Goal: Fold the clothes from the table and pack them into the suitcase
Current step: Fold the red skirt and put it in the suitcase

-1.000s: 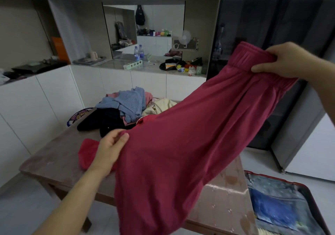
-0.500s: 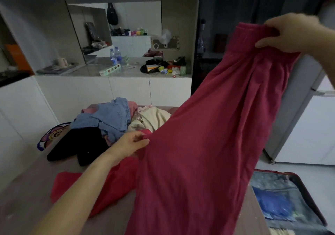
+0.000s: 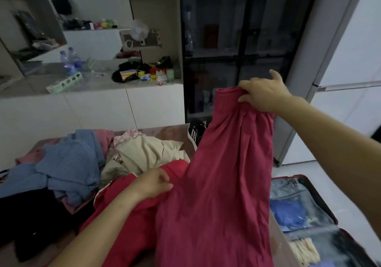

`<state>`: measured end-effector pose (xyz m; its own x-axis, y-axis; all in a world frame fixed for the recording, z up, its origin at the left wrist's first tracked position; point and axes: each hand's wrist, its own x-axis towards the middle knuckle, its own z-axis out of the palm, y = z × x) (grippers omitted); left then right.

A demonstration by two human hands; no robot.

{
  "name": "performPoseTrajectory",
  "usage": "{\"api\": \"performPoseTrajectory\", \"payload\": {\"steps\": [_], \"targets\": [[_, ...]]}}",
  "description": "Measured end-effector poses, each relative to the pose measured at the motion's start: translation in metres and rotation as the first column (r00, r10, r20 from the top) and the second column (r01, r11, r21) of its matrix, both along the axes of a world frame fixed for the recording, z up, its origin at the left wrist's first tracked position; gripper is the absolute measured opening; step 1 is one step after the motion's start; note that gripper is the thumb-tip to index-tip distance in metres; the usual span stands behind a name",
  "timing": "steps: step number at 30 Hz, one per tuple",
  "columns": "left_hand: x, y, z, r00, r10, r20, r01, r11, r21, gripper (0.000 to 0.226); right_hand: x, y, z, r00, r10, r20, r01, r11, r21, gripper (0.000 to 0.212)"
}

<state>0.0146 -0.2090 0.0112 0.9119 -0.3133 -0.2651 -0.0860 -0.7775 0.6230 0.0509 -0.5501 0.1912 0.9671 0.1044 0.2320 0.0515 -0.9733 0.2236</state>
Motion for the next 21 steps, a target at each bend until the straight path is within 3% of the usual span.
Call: {"api": "performPoseTrajectory", "payload": {"steps": [4, 7, 8, 12, 14, 17, 21], "targets": [[0.048, -0.085, 0.059, 0.973, 0.036, 0.227, 0.027, 0.963, -0.268, 0.059, 0.025, 0.000, -0.021, 0.996, 0.043, -0.082, -0.041, 0.999, 0.025, 0.040], [0.086, -0.144, 0.097, 0.961, 0.056, 0.269, 0.063, 0.909, -0.412, 0.086, 0.041, 0.000, -0.035, 0.990, 0.099, -0.104, -0.099, 0.995, 0.004, 0.040], [0.099, -0.157, 0.103, 0.961, 0.039, 0.273, 0.079, 0.910, -0.406, 0.083, 0.046, -0.001, -0.041, 0.986, 0.123, -0.112, -0.123, 0.992, 0.001, 0.040], [0.141, -0.173, 0.094, 0.973, -0.051, 0.227, 0.124, 0.939, -0.321, 0.029, 0.059, -0.015, -0.061, 0.976, 0.150, -0.154, -0.138, 0.987, 0.086, 0.055], [0.153, -0.175, 0.078, 0.976, -0.079, 0.205, 0.136, 0.949, -0.285, 0.024, 0.063, -0.028, -0.074, 0.964, 0.076, -0.254, -0.052, 0.994, 0.099, 0.060], [0.166, -0.178, 0.054, 0.973, -0.149, 0.178, 0.183, 0.963, -0.199, 0.021, 0.073, -0.052, -0.107, 0.917, 0.066, -0.393, 0.036, 0.968, 0.247, 0.034], [0.175, -0.182, 0.033, 0.932, -0.179, 0.315, 0.198, 0.980, -0.028, 0.020, 0.085, -0.069, -0.147, 0.959, 0.076, -0.275, 0.106, 0.799, 0.591, 0.022]]}}
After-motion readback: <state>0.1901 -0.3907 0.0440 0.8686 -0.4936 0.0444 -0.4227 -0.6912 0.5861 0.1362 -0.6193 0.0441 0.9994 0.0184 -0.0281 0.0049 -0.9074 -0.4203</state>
